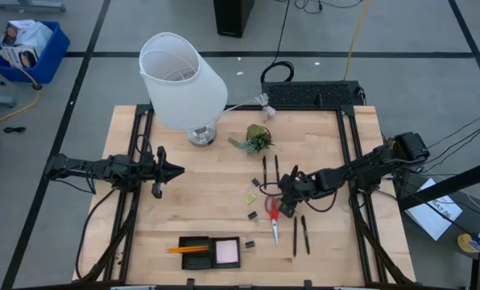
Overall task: Pick and place office supplies into organizer
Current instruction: Put the red scissors into the mesh desk organizer
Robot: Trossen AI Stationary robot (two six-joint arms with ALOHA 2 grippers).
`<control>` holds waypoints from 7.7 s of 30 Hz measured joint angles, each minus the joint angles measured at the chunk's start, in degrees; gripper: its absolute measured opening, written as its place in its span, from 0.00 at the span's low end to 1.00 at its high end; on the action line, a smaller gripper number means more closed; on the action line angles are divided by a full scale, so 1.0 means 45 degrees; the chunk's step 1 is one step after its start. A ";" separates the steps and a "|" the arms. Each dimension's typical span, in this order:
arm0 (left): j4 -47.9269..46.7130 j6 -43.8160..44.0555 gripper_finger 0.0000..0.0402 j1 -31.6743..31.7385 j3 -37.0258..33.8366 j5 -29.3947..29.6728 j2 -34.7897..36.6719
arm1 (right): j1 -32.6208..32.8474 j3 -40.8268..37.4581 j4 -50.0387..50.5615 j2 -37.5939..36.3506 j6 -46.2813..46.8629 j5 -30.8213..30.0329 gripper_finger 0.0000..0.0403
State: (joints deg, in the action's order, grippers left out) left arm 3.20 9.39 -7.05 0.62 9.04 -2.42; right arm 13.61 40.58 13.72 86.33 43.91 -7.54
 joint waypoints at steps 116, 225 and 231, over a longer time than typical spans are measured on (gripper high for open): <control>0.9012 1.1144 0.10 -0.1130 0.2801 0.1939 -0.7536 | -0.0646 0.6674 -0.3371 0.1757 -1.0382 -0.4607 0.04; 0.2006 1.0350 0.08 -0.2799 0.8136 -0.0285 -1.0533 | -0.0916 -0.0504 -0.4379 -0.6483 -0.6585 -0.5359 0.20; 0.0797 0.8446 0.11 -0.5114 0.8136 0.1374 -0.9585 | -0.0884 -0.1966 -0.7597 -0.6608 -0.6169 -0.3922 0.19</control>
State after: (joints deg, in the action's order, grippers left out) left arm 6.79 47.39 -30.06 37.23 15.22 -45.55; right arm 9.63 31.73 -20.47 56.60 16.15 -25.19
